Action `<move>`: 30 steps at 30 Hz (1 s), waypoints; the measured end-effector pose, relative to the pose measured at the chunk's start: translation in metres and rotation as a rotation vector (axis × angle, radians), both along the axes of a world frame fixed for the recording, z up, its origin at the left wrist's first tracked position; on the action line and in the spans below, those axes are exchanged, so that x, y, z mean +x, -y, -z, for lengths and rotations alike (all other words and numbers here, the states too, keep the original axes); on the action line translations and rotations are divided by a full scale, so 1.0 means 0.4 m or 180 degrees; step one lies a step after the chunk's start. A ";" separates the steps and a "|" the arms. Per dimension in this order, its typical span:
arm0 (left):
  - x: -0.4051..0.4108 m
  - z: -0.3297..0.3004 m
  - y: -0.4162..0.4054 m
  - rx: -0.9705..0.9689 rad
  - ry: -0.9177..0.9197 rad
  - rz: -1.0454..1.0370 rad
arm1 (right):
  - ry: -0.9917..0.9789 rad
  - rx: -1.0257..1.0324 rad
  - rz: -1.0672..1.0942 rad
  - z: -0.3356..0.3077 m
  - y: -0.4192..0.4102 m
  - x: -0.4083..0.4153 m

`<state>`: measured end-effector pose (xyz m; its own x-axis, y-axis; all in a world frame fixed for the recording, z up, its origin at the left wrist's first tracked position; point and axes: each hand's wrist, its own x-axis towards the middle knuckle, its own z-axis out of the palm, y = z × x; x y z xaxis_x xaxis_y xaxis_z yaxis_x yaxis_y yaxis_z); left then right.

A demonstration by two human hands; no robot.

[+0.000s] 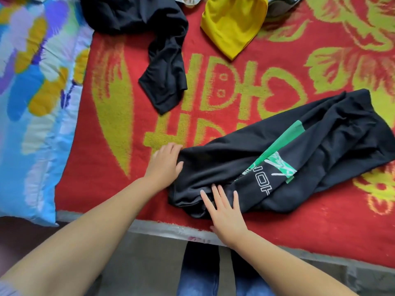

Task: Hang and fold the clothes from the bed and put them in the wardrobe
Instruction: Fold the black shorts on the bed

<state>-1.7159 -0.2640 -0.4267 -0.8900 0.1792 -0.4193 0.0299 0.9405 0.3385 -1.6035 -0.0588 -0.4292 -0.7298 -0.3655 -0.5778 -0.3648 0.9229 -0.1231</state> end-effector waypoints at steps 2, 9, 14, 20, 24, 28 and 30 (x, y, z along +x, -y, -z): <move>-0.031 0.025 -0.018 -0.0072 0.0834 -0.0390 | 0.0140 0.0013 0.0057 0.036 0.009 -0.003; -0.110 -0.043 0.008 0.0527 0.2059 -0.1068 | 0.0483 -0.1135 0.0972 0.035 -0.013 -0.022; -0.264 -0.199 -0.132 0.1288 0.2228 -0.2211 | -0.0185 -0.2833 0.3067 -0.070 -0.101 -0.040; -0.370 -0.258 -0.515 0.3345 0.2743 -0.3237 | -0.1074 -0.2735 0.4946 -0.099 -0.314 -0.073; -0.352 -0.134 -0.608 0.2732 0.1684 -0.2944 | -0.0490 -0.2353 0.5744 -0.029 -0.426 -0.142; -0.311 0.004 -0.533 0.0493 0.0187 -0.0828 | -0.0497 -0.1943 0.6083 0.012 -0.411 -0.155; -0.303 0.041 -0.501 0.0384 0.0583 -0.0718 | -0.0671 -0.1497 0.6269 0.018 -0.383 -0.138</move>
<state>-1.8370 -0.0636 -0.4429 -0.8246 0.0439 -0.5639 -0.2468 0.8692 0.4286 -1.6585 0.0946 -0.4363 -0.2731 0.7791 -0.5642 0.8502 -0.0789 -0.5204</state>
